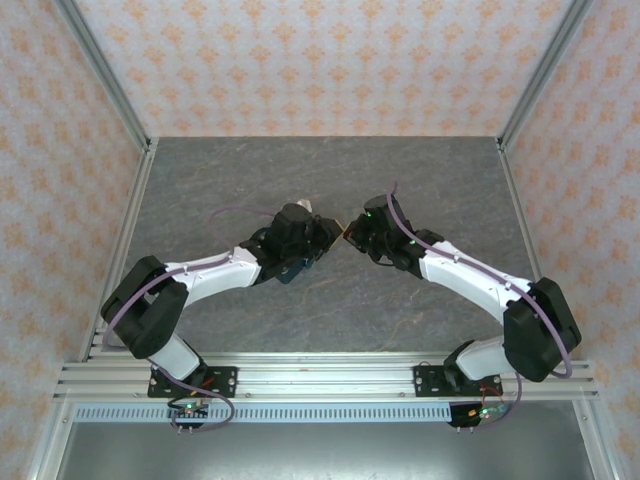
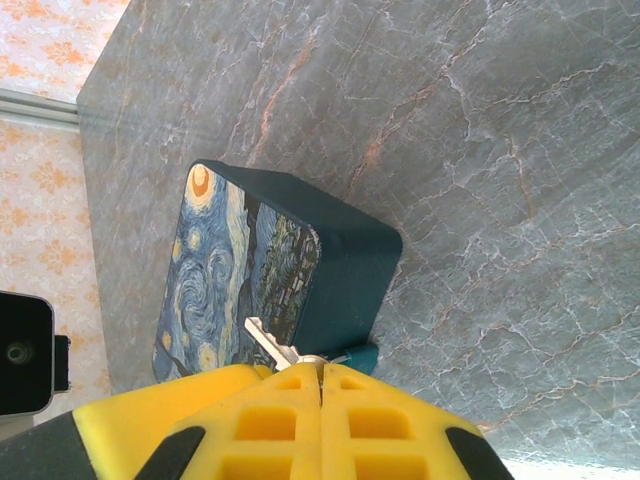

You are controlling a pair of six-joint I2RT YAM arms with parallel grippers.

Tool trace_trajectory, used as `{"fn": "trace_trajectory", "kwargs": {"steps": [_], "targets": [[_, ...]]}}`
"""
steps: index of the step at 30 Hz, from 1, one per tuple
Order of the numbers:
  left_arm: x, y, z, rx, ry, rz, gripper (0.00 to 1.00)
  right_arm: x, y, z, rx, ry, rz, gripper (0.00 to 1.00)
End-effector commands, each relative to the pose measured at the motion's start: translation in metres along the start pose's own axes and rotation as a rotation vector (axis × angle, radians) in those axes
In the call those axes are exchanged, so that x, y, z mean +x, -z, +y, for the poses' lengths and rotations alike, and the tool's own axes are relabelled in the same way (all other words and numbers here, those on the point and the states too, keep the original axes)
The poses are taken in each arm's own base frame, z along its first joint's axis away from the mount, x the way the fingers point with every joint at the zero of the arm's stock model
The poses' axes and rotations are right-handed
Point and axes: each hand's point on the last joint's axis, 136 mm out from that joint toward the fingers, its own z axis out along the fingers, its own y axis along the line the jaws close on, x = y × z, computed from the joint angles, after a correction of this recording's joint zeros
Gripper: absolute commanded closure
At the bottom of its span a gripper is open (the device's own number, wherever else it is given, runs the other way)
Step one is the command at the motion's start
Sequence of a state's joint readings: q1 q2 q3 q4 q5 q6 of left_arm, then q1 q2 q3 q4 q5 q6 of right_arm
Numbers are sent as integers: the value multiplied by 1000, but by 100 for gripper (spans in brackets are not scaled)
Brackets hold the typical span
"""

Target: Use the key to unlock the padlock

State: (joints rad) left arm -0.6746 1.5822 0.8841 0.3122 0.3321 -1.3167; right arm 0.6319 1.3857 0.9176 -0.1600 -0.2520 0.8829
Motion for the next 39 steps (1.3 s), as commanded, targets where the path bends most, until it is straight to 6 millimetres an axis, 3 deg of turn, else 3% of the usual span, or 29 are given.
{"fn": "trace_trajectory", "kwargs": {"steps": [1,8,11,17,18,21,23,26,32,39], "targets": [[-2,-3,-13,28,-7,-23,87,-1,-4,-4,1,-14,-5,100],[-3,-2,-10,18,-8,-32,90,-1,-3,-9,1,-24,-6,100],[-3,-3,-9,13,-9,-32,97,-2,-2,-10,1,-27,-7,100],[0,-4,-9,7,-19,-26,100,-4,0,-9,-8,-31,-16,100],[0,-5,-8,7,-25,-25,100,-8,3,-11,-5,-44,-28,96],[0,-1,-12,11,-97,-26,100,-24,16,-23,-23,-113,-76,61],[0,3,-19,18,-190,-16,100,-34,27,-32,-43,-157,-102,53],[0,10,-33,63,-325,6,100,-44,41,-41,-76,-193,-124,49],[-14,18,-57,183,-449,71,100,-57,58,-29,-273,-192,-128,39],[-19,23,-95,358,-492,145,100,-70,68,11,-510,-97,-105,44]]}}
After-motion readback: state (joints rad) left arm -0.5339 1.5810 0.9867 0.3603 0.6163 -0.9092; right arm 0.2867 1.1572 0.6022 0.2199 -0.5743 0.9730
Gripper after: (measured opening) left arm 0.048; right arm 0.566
